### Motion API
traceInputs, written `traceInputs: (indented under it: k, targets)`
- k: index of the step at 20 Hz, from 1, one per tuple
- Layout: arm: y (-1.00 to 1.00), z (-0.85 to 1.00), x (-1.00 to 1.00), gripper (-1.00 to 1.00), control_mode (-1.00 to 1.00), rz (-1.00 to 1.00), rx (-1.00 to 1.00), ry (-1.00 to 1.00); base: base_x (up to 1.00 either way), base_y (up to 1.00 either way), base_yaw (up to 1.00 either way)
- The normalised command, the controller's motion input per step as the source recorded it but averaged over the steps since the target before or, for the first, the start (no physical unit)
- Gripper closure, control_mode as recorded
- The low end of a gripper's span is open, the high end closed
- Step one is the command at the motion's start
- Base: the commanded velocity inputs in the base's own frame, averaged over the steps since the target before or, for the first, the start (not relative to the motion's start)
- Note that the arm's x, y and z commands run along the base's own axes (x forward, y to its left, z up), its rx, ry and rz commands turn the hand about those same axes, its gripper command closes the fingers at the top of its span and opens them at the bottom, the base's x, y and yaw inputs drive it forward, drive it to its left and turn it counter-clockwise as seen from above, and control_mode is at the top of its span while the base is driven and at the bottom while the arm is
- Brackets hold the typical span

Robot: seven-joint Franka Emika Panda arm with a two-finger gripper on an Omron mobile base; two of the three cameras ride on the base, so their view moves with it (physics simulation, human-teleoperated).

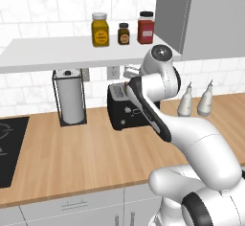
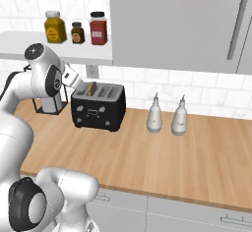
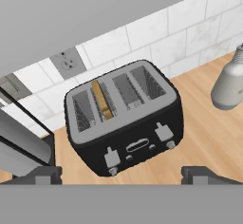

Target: Start the toaster. Once the lever pops up, take the bread to the plate on the dining counter.

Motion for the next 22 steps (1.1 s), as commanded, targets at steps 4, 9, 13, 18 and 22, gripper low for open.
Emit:
traceInputs:
  k: [4,9,13,18,22]
  targets:
    - [0.0,0.0,0.0,-1.0,-1.0,0.0,0.0,0.0,0.0,0.0,0.0]
    - [0.0,0.0,0.0,-1.0,-1.0,0.0,0.0,0.0,0.0,0.0,0.0]
    - [0.0,0.0,0.0,-1.0,-1.0,0.0,0.0,0.0,0.0,0.0,0.0]
    - [0.0,0.0,0.0,-1.0,-1.0,0.0,0.0,0.0,0.0,0.0,0.0]
    - [0.0,0.0,0.0,-1.0,-1.0,0.0,0.0,0.0,0.0,0.0,0.0]
